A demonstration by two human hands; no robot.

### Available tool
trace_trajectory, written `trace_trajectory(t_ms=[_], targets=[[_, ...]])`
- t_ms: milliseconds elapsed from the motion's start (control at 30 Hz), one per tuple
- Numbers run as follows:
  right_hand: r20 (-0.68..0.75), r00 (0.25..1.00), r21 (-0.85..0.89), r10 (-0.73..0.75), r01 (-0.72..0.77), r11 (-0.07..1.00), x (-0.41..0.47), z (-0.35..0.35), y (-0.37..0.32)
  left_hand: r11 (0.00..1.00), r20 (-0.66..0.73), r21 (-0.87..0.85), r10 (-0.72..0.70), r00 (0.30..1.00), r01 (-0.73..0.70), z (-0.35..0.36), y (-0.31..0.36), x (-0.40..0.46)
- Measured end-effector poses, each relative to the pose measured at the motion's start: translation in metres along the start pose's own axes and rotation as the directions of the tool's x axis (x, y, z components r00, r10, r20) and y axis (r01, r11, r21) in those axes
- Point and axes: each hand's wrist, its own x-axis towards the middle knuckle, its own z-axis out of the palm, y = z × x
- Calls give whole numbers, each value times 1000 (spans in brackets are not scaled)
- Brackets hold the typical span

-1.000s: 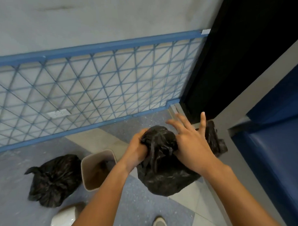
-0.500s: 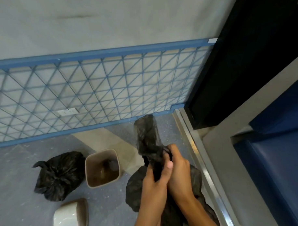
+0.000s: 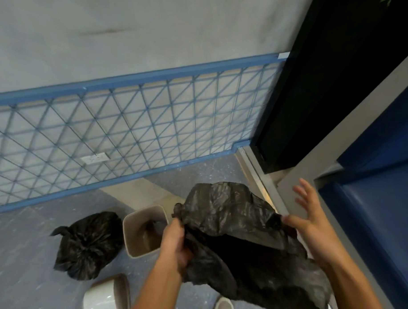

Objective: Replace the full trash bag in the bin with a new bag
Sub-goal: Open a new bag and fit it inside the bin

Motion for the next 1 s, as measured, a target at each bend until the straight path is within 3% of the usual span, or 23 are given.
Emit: trace_trajectory(t_ms=[67,133,167,200,233,333,400,433,500,567,600,667,733,767,933,967,1000], targets=[[127,970,-178,-207,228,957,-17,24,-9,1000,27,-6,29,999,-29,9,-6,0],[192,909,-560,-369,411,720,-17,58,-5,997,45,60,42,998,-45,18,-13,0],[182,896,-696,-406,409,590,-11,72,-2,991,67,128,29,997,-38,20,-16,0],[131,902,-749,-412,362,555,-3,80,-2,982,92,184,17,996,-34,20,-20,-2],[57,916,-734,-397,308,606,6,80,-1,965,125,259,2,992,-34,17,-22,-3],[-98,960,-494,-263,183,850,29,66,5,886,262,462,-85,961,-48,4,-21,-7],[-77,997,-161,-29,16,987,33,56,4,823,362,566,-194,912,-50,-5,-7,-15],[-29,994,2,108,-108,994,31,52,1,779,403,623,-249,881,-65,-10,1,-16],[100,929,209,356,-370,905,24,46,-1,723,522,675,-329,787,-146,-17,17,-16],[191,822,256,537,-570,781,16,41,0,765,632,600,-275,725,-233,-21,31,-14],[227,778,252,586,-628,736,13,38,1,784,636,552,-175,751,-284,-19,38,-13],[303,724,230,620,-687,690,7,34,0,736,543,496,152,826,-461,-13,50,-12],[344,712,238,612,-697,677,3,30,0,641,338,466,507,793,-609,-9,66,-13],[338,709,270,619,-703,658,0,28,0,629,242,434,609,756,-645,-11,75,-14],[287,804,520,521,-587,620,-13,30,-5,637,17,248,751,660,-730,-60,63,-49],[282,832,597,478,-542,591,-13,29,-1,658,-58,233,744,666,-716,-69,51,-54],[251,862,673,441,-483,561,-13,29,3,724,-101,191,686,721,-662,-71,38,-58]])
